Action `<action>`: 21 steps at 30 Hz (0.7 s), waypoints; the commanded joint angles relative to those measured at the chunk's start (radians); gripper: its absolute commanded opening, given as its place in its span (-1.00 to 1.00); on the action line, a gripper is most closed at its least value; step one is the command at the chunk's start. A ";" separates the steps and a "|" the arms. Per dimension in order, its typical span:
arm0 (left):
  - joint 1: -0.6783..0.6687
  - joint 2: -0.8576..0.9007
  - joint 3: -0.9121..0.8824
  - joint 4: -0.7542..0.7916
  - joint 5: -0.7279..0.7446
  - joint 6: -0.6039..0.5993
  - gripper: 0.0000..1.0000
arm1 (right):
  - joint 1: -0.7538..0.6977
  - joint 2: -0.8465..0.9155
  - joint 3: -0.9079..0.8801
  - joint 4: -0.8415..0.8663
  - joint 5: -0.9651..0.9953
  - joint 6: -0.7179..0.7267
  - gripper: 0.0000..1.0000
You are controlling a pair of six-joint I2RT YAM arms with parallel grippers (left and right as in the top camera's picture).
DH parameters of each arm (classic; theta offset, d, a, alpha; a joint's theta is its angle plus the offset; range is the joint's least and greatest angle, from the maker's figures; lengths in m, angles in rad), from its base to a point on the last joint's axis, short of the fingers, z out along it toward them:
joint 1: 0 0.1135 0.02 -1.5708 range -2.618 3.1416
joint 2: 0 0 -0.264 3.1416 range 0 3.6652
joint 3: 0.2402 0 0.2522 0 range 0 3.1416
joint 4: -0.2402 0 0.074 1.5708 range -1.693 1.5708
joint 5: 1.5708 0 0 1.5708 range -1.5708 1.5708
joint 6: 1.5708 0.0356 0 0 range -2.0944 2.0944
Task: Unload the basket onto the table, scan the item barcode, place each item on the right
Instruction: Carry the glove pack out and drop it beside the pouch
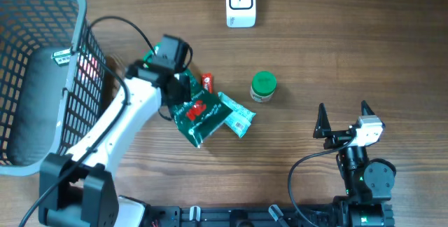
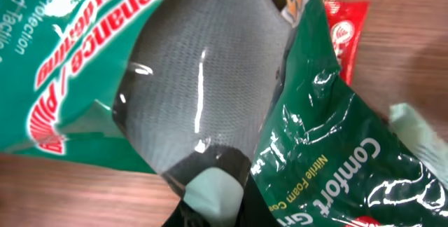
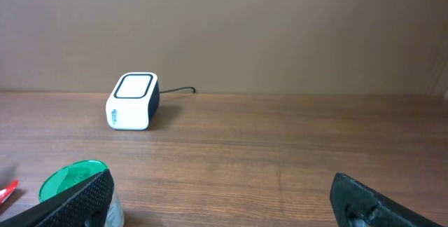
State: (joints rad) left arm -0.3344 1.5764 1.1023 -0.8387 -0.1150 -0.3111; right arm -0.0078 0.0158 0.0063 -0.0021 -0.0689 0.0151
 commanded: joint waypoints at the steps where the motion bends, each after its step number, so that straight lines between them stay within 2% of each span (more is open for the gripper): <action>1: -0.004 -0.005 -0.137 0.124 -0.006 -0.018 -0.92 | -0.005 -0.002 0.000 0.002 0.014 0.012 1.00; 6: -0.037 -0.005 -0.183 0.225 0.092 -0.045 -0.92 | -0.005 -0.002 0.000 0.002 0.014 0.013 1.00; 7: -0.047 -0.005 -0.183 0.234 0.096 -0.045 -0.85 | -0.005 -0.002 0.000 0.002 0.014 0.013 1.00; 8: -0.060 -0.005 -0.183 0.242 0.096 -0.045 -0.50 | -0.005 -0.002 0.000 0.002 0.014 0.012 1.00; 9: -0.071 -0.005 -0.182 0.251 0.095 -0.044 -0.07 | -0.005 -0.002 0.000 0.002 0.014 0.012 1.00; 11: -0.086 -0.006 -0.171 0.264 0.091 -0.062 0.43 | -0.005 -0.002 0.000 0.002 0.014 0.013 1.00; 14: -0.089 -0.018 -0.113 0.229 0.092 -0.126 0.79 | -0.005 -0.002 0.000 0.002 0.014 0.012 0.99; 15: -0.089 -0.031 -0.090 0.208 0.091 -0.136 0.99 | -0.005 -0.002 0.000 0.002 0.014 0.013 1.00; 21: -0.088 -0.169 0.106 0.070 0.003 -0.203 1.00 | -0.005 -0.002 0.000 0.002 0.014 0.012 1.00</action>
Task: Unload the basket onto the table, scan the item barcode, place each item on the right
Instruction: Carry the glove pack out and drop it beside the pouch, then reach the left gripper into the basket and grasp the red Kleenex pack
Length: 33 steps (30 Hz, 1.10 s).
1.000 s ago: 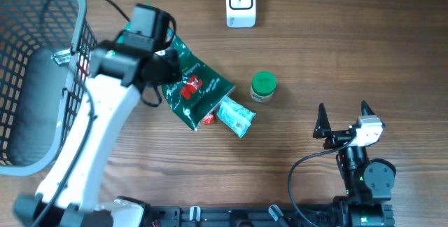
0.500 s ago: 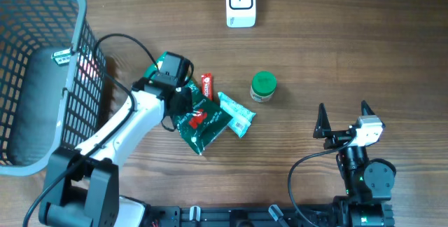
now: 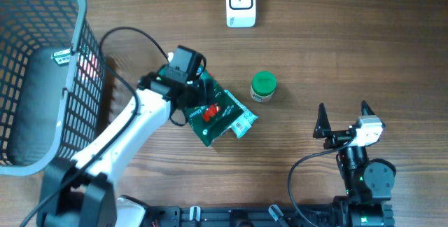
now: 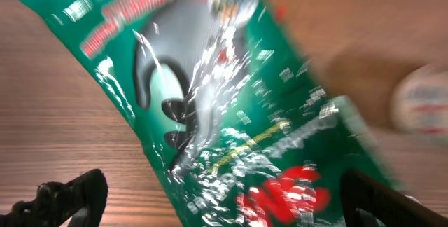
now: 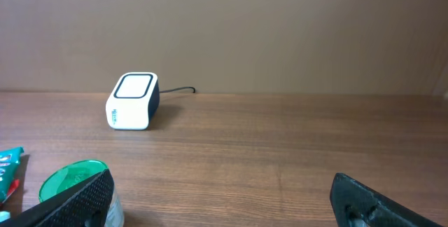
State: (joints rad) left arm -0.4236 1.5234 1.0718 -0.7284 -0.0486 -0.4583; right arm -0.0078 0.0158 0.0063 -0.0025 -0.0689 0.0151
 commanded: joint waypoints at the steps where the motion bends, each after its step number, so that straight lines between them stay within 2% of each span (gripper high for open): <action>1: 0.001 -0.142 0.174 -0.056 -0.082 -0.055 1.00 | -0.005 -0.002 0.000 0.003 0.014 0.013 1.00; 6: 0.012 -0.266 0.359 -0.103 -0.281 -0.056 1.00 | -0.005 -0.002 0.000 0.003 0.014 0.013 1.00; 9: 0.063 -0.325 0.425 -0.102 -0.417 -0.086 1.00 | -0.005 -0.002 0.000 0.003 0.014 0.013 1.00; 13: 0.212 -0.401 0.439 -0.104 -0.549 -0.184 1.00 | -0.005 -0.002 0.000 0.003 0.014 0.013 1.00; 18: 0.445 -0.422 0.439 -0.161 -0.543 -0.281 1.00 | -0.005 -0.002 0.000 0.003 0.014 0.012 1.00; 20: 0.528 -0.417 0.439 -0.175 -0.500 -0.309 1.00 | -0.005 -0.002 0.000 0.003 0.014 0.013 1.00; 23: 0.677 -0.395 0.436 -0.175 -0.328 -0.309 1.00 | -0.005 -0.002 0.000 0.003 0.014 0.012 1.00; 25: 0.795 -0.357 0.436 -0.176 -0.159 -0.308 1.00 | -0.005 -0.002 0.000 0.003 0.014 0.013 0.99; 31: 0.961 -0.238 0.436 -0.195 -0.002 -0.302 1.00 | -0.005 -0.002 0.000 0.003 0.014 0.012 1.00; 33: 1.003 -0.194 0.436 -0.193 0.068 -0.255 1.00 | -0.005 -0.002 0.000 0.003 0.014 0.012 1.00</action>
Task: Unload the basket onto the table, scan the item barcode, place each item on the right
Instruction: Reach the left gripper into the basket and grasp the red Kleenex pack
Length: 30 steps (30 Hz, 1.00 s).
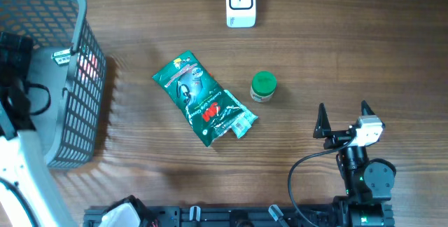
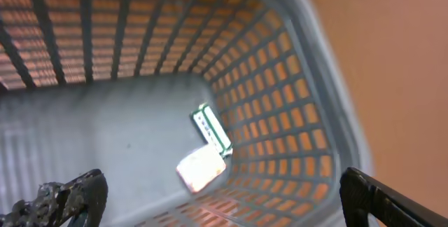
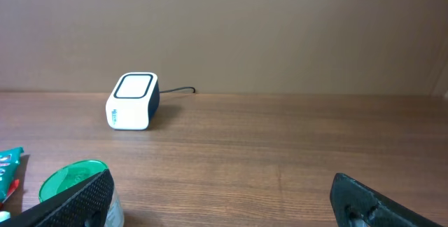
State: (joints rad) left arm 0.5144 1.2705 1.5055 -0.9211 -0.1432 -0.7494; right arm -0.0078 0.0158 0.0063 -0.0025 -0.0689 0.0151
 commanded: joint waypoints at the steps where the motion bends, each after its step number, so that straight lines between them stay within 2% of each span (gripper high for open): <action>1: 0.084 0.084 0.002 -0.001 0.212 0.065 1.00 | -0.005 -0.002 0.000 0.003 0.014 0.013 1.00; 2: 0.104 0.125 0.002 -0.001 0.293 0.119 1.00 | -0.005 -0.002 0.000 0.003 0.014 0.013 0.99; 3: 0.110 0.147 0.002 -0.001 0.310 0.130 1.00 | -0.005 -0.002 0.000 0.003 0.014 0.013 0.99; 9: 0.156 0.284 0.002 0.027 0.327 0.143 1.00 | -0.005 -0.002 0.000 0.003 0.014 0.012 1.00; 17: 0.252 0.425 0.002 0.034 0.604 0.154 1.00 | -0.005 -0.002 0.000 0.003 0.014 0.013 1.00; 23: 0.196 0.543 0.002 0.074 0.615 0.429 1.00 | -0.005 -0.002 0.000 0.003 0.014 0.012 1.00; 30: 0.136 0.666 0.002 0.100 0.614 0.486 0.97 | -0.005 -0.002 0.000 0.003 0.014 0.013 1.00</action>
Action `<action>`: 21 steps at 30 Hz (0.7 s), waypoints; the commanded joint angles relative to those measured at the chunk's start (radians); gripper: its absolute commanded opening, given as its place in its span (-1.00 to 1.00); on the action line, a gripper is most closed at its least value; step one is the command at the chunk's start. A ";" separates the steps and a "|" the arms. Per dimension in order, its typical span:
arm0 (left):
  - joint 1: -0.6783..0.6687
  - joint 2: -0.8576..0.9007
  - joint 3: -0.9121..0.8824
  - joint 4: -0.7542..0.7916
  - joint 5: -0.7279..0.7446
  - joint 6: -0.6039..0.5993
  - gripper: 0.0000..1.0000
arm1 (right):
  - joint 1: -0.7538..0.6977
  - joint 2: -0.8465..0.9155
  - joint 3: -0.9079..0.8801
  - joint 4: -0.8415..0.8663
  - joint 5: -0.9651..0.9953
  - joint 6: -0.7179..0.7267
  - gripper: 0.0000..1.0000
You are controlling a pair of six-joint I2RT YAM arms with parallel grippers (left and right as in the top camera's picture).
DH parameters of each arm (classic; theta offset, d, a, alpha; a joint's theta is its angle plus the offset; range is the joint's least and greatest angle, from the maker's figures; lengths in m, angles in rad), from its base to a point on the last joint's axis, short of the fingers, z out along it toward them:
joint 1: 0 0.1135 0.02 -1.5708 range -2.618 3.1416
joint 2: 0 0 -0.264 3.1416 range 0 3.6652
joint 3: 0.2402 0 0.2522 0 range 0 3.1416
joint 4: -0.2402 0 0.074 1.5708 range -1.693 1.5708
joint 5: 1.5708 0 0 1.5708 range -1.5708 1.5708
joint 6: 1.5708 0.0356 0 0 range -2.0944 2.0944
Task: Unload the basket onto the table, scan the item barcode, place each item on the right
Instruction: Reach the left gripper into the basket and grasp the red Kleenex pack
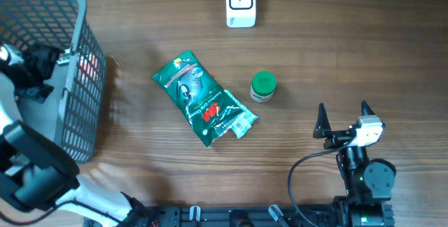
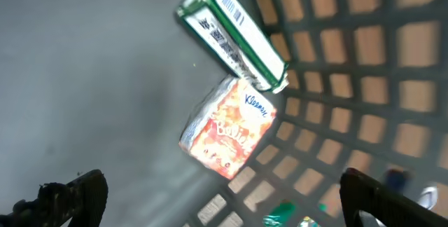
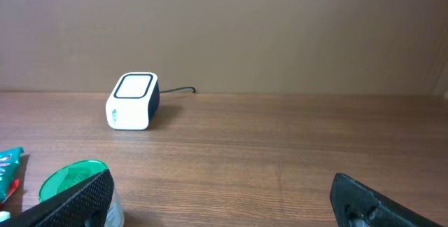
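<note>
My left gripper (image 2: 224,209) is open inside the grey mesh basket (image 1: 78,17), low over its floor. Just ahead of it lie a green-and-white box (image 2: 231,34) and an orange tissue pack (image 2: 227,129); neither is between the fingers. In the overhead view the left gripper (image 1: 47,73) sits by the basket's right wall. The white barcode scanner (image 1: 240,3) stands at the table's far edge; the right wrist view also shows the scanner (image 3: 133,101). My right gripper (image 1: 343,120) rests open and empty at the front right.
A green glove package (image 1: 199,104) lies flat mid-table, over a pale green packet (image 1: 241,122). A green-lidded jar (image 1: 263,87) stands to its right, also showing as the jar (image 3: 70,178) in the right wrist view. The scanner's cable runs off the far edge.
My left gripper has dropped from above the basket's opening to deep inside it, so the box and the orange pack now loom close. The right arm and the items on the table have not moved.
My left gripper was first pressed close against the green glove package mid-table. Then it hung open above the package, which had shifted right. Afterwards the package lay alone on the table and the gripper was over the basket, and now it is down inside.
</note>
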State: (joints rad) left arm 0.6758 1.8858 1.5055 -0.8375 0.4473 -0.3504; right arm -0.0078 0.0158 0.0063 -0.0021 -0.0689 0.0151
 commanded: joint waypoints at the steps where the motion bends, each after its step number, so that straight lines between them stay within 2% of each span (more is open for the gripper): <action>1: -0.035 0.064 0.002 0.021 0.024 0.108 0.96 | -0.005 -0.002 0.000 0.002 0.014 0.013 1.00; 3: -0.062 0.091 0.002 0.035 0.006 0.137 0.95 | -0.005 -0.002 0.000 0.002 0.014 0.012 1.00; 10: -0.164 0.133 0.002 0.092 -0.202 0.138 0.93 | -0.005 -0.002 0.000 0.002 0.014 0.013 1.00; 13: -0.191 0.148 0.002 0.105 -0.269 0.137 0.62 | -0.005 -0.002 0.000 0.002 0.014 0.013 0.99; 15: -0.196 0.155 0.002 0.100 -0.305 0.138 0.29 | -0.005 -0.002 0.000 0.002 0.014 0.012 1.00; 17: -0.193 0.155 0.002 0.090 -0.320 0.137 0.19 | -0.005 -0.002 0.000 0.002 0.014 0.012 1.00; 21: -0.173 0.156 0.002 0.082 -0.317 0.134 0.22 | -0.005 -0.002 0.000 0.002 0.014 0.012 1.00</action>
State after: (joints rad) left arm 0.4828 2.0304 1.5055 -0.7486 0.1677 -0.2222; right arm -0.0078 0.0158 0.0063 -0.0021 -0.0689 0.0151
